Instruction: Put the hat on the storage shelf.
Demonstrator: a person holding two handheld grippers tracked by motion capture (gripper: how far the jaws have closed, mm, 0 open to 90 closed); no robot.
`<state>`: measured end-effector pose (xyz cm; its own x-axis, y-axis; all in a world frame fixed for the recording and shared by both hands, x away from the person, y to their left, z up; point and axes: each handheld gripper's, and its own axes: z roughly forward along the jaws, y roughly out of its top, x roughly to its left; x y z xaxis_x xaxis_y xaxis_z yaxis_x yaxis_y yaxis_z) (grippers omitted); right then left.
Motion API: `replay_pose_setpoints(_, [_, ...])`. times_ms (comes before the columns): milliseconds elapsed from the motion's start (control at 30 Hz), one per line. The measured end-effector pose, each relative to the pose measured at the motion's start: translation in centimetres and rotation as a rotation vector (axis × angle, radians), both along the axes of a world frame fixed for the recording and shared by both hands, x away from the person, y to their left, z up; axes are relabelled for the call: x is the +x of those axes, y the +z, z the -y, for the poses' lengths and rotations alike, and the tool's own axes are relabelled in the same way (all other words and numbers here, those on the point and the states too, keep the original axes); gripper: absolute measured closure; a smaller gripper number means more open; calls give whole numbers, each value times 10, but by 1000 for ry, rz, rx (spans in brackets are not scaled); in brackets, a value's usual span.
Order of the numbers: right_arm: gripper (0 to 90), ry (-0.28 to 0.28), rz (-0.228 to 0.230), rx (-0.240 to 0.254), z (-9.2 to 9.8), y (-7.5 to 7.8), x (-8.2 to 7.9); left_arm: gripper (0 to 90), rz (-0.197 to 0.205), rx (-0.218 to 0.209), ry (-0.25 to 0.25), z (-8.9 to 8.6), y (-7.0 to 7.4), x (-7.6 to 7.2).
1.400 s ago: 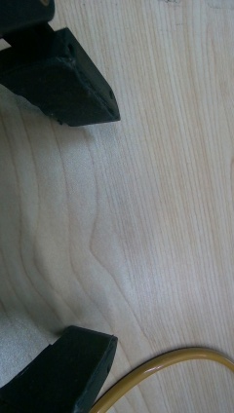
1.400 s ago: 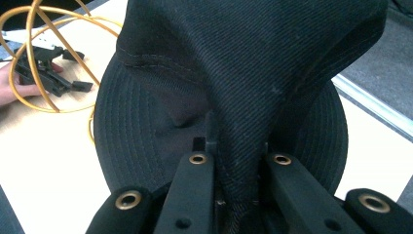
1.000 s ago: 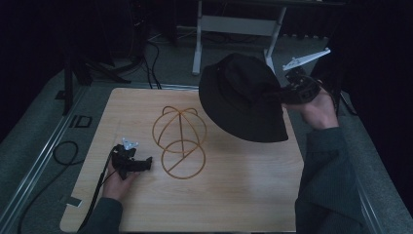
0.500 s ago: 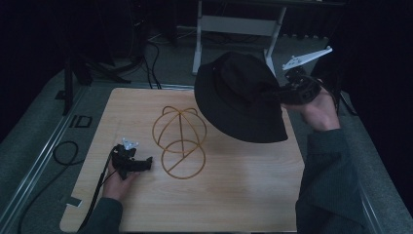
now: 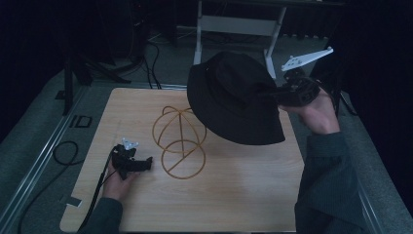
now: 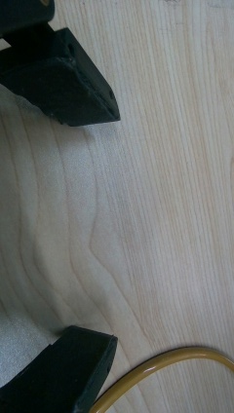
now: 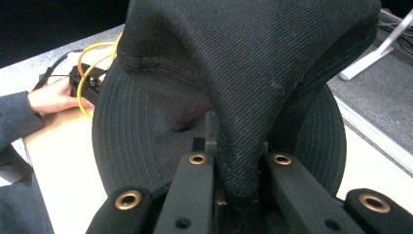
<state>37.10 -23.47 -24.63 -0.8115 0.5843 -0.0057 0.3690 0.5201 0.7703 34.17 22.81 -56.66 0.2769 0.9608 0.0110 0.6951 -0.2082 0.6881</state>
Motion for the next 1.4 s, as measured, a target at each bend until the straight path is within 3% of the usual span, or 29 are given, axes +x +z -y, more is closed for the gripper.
replay_pose_setpoints(1400, [871,122,26,16,-35,4,-11,12,0,2,0,0,0,0])
